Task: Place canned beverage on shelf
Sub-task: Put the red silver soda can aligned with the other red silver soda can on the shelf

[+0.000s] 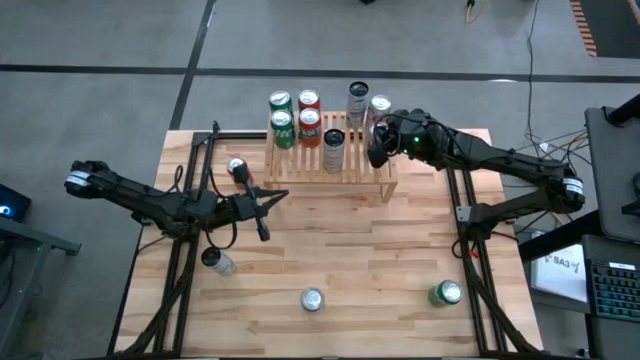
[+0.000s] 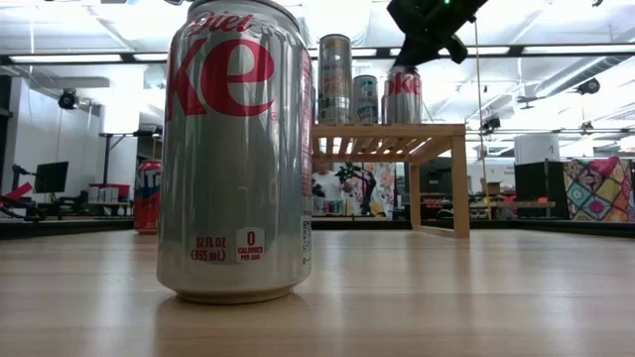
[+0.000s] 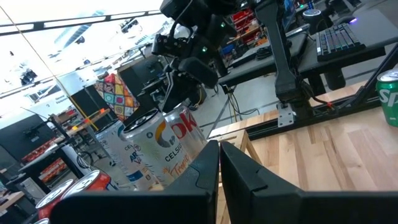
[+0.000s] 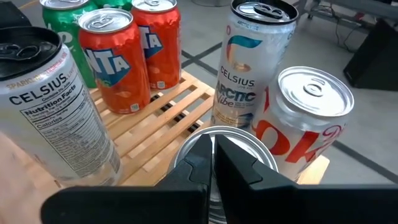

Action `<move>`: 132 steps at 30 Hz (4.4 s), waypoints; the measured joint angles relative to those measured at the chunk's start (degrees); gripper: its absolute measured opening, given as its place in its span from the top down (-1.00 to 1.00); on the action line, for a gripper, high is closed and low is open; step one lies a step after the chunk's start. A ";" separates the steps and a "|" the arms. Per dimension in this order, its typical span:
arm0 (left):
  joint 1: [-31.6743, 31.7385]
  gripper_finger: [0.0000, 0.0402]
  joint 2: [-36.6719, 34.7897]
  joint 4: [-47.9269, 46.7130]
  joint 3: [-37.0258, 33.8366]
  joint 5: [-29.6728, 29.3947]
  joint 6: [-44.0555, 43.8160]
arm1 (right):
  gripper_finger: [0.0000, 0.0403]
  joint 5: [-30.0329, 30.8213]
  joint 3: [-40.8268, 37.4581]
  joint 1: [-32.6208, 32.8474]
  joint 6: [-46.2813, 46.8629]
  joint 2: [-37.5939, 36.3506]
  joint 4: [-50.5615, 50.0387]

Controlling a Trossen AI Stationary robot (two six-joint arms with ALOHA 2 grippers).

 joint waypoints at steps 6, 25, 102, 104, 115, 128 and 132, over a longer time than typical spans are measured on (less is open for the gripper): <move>0.00 1.00 0.01 0.00 0.00 0.00 0.00 | 0.95 -0.01 -0.07 -0.01 -2.09 -0.02 2.39; 0.00 1.00 -0.01 0.00 0.00 0.02 0.00 | 0.95 -2.66 1.90 5.55 4.60 -0.07 -5.07; 0.00 1.00 0.01 -1.66 0.00 -0.31 -0.22 | 0.95 8.36 1.83 5.70 2.46 6.35 0.14; 0.00 1.00 0.01 -1.79 0.00 -0.31 -0.22 | 0.95 9.25 1.83 5.70 2.44 6.34 -0.61; 0.00 1.00 0.01 -1.84 0.00 -0.31 -0.36 | 0.95 10.55 1.83 5.33 0.72 6.32 -1.46; 0.00 1.00 0.01 -3.12 0.00 -0.31 -1.09 | 0.95 10.26 1.85 5.97 0.97 4.77 -1.45; 0.00 1.00 0.01 -3.43 0.00 -0.31 -1.09 | 0.95 9.49 1.85 7.80 2.01 3.54 -1.37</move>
